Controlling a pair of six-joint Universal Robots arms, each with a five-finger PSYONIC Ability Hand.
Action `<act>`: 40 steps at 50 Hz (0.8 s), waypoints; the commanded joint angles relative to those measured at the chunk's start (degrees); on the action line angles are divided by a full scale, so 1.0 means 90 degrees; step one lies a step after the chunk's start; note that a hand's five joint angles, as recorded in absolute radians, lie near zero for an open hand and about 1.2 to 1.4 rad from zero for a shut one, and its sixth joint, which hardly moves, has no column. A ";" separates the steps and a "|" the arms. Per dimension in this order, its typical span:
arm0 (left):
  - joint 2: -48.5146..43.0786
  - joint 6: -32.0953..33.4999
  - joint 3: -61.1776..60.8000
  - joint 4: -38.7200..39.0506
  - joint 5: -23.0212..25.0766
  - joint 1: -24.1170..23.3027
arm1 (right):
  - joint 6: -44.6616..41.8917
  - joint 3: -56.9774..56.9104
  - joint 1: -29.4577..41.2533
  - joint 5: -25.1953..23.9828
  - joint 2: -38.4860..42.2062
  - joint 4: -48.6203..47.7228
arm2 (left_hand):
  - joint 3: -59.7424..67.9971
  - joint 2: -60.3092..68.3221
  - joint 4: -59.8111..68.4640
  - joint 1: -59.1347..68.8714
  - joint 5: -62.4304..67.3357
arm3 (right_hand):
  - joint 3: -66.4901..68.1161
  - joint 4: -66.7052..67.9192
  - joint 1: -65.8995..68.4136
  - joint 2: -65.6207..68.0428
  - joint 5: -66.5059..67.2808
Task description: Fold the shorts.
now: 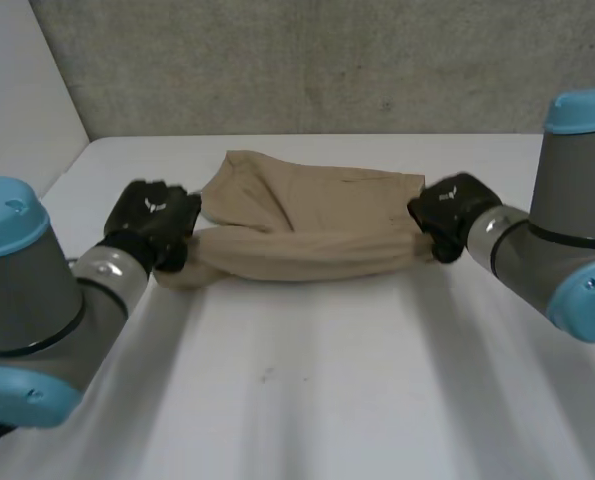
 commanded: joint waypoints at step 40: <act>-0.1972 0.0764 0.2247 0.0007 0.0123 -0.0110 | -0.1232 0.2304 -0.0134 0.0284 -0.1062 0.0156 | -0.5571 -0.5584 -0.5623 -0.5095 -0.5334 | 0.1328 0.1323 0.2863 0.1457 0.1546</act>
